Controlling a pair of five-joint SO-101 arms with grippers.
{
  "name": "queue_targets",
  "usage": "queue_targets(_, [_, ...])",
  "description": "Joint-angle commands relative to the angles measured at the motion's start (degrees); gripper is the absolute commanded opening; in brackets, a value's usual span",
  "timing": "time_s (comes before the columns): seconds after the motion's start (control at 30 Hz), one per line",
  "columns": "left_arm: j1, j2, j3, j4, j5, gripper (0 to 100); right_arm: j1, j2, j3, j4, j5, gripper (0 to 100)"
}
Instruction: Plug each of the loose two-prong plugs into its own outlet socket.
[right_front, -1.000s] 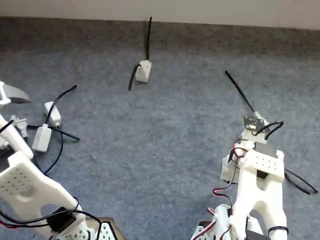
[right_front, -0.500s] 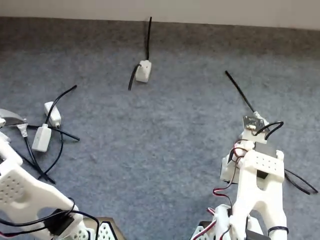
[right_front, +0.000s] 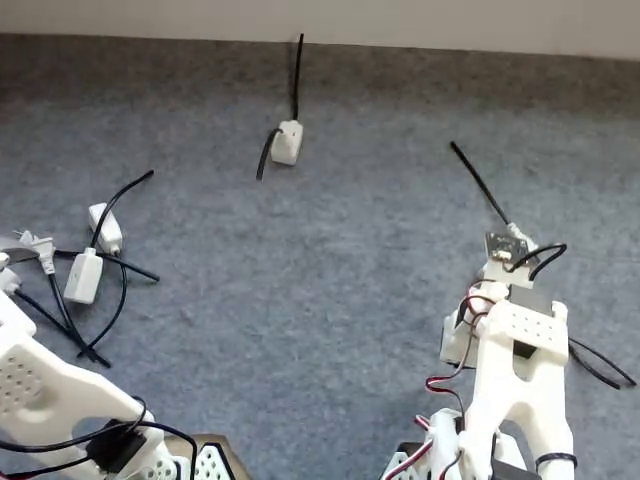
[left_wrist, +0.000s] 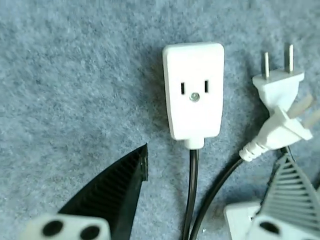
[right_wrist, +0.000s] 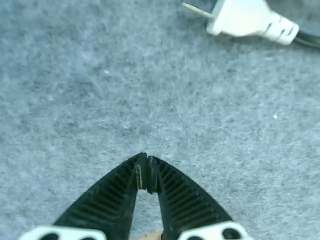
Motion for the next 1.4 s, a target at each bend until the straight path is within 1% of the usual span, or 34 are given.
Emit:
queue_targets(0.0, [-0.92, -3.21, 1.71, -5.89, 0.53, 37, 0.22, -0.31, -0.13, -0.57, -0.44, 0.7])
queue_targets(0.43, [-0.66, -3.12, 10.15, -17.49, 0.53, 37, 0.22, -0.31, -0.13, -0.57, -0.44, 0.7])
queue_targets(0.57, [-0.66, -3.12, 11.12, -18.81, 0.53, 37, 0.22, -0.31, -0.13, -0.57, -0.44, 0.7])
queue_targets(0.63, [-0.66, -3.12, 11.12, -18.90, 0.53, 33, 0.22, -0.31, -0.13, -0.57, -0.44, 0.7])
queue_targets(0.83, [0.57, -2.95, 11.12, -18.99, 0.53, 8, 0.22, -0.31, -0.13, -0.57, -0.44, 0.7])
queue_targets(0.9, [1.36, -1.19, 10.51, -18.99, 0.53, 1, 0.22, -0.31, -0.04, -0.57, -0.44, 0.7])
queue_targets(0.93, [1.80, -0.04, 10.15, -18.99, 0.53, 0, 0.22, -0.31, -0.04, -0.57, -0.44, 0.7])
queue_targets(1.03, [2.77, 3.03, 7.16, -18.55, 0.53, 2, 0.22, -0.31, -0.04, -0.57, -0.44, 0.7])
queue_targets(1.13, [3.65, 4.35, 3.82, -15.12, 0.53, 1, 0.22, -0.31, -0.04, -0.57, -0.44, 0.7])
queue_targets(1.37, [8.22, 4.44, -11.21, 5.10, 0.26, 1, 0.22, -0.31, -0.04, -0.57, -0.44, 0.7])
